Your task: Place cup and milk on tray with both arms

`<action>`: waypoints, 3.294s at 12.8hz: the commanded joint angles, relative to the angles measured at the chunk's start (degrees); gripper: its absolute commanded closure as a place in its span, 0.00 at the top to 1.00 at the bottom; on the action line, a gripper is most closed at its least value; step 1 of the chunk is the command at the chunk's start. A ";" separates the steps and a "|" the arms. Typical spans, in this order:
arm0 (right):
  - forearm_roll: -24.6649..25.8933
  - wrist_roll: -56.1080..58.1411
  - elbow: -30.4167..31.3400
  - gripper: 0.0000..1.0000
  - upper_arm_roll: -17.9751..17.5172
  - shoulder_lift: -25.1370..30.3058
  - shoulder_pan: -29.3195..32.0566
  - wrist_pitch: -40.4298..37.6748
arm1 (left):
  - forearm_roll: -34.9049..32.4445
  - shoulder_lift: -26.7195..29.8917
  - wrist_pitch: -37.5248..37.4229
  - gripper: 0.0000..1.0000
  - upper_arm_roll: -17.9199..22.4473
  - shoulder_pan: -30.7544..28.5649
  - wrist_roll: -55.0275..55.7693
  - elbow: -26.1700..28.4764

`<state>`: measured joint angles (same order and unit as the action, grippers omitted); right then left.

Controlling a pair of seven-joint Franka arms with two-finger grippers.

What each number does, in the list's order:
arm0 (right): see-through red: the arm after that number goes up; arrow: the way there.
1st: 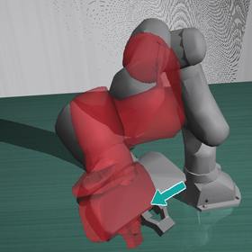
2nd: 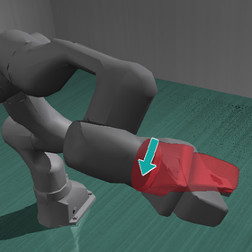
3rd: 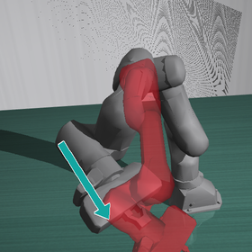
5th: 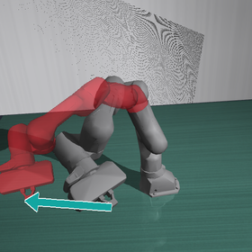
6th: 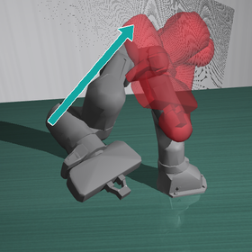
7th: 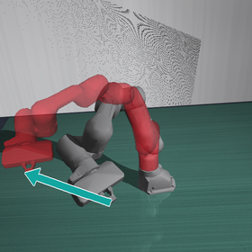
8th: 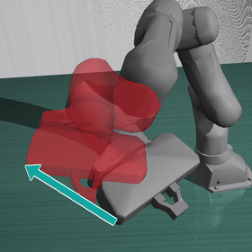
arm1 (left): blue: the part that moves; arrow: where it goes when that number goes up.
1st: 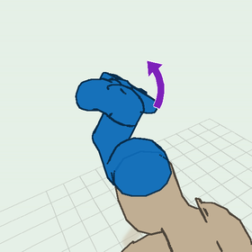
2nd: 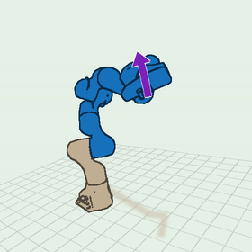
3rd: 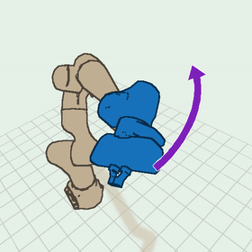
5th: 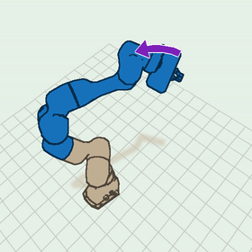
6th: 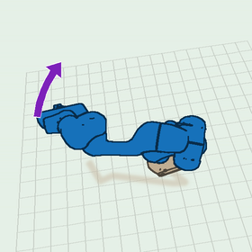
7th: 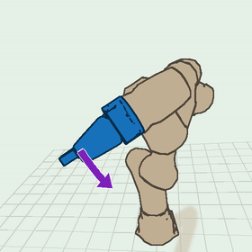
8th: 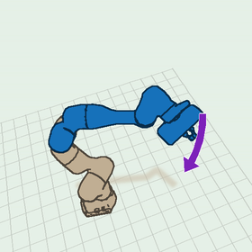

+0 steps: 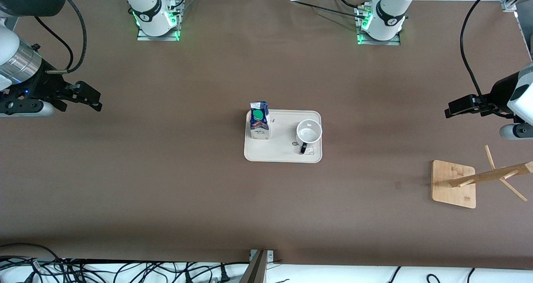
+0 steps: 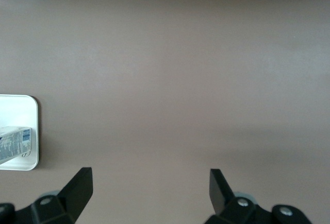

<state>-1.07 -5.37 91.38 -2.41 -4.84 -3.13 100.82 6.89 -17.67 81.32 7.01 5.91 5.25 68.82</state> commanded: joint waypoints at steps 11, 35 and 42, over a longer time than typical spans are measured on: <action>0.28 -0.17 -0.15 1.00 -0.31 0.18 0.40 -0.63 | -3.19 1.68 -3.53 1.00 -0.07 -0.99 0.55 -0.53; 0.28 -0.17 -0.15 1.00 -0.13 0.18 0.49 -0.54 | -4.43 11.43 6.04 1.00 -0.42 -2.39 -0.59 13.18; 0.19 -0.17 -0.15 1.00 -0.13 0.18 0.49 -0.54 | -4.51 11.34 5.78 1.00 -0.42 -2.66 -0.51 13.27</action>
<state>-1.07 -5.37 91.39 -2.25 -4.85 -3.12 100.73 4.09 -7.07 86.99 6.48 3.03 5.43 81.47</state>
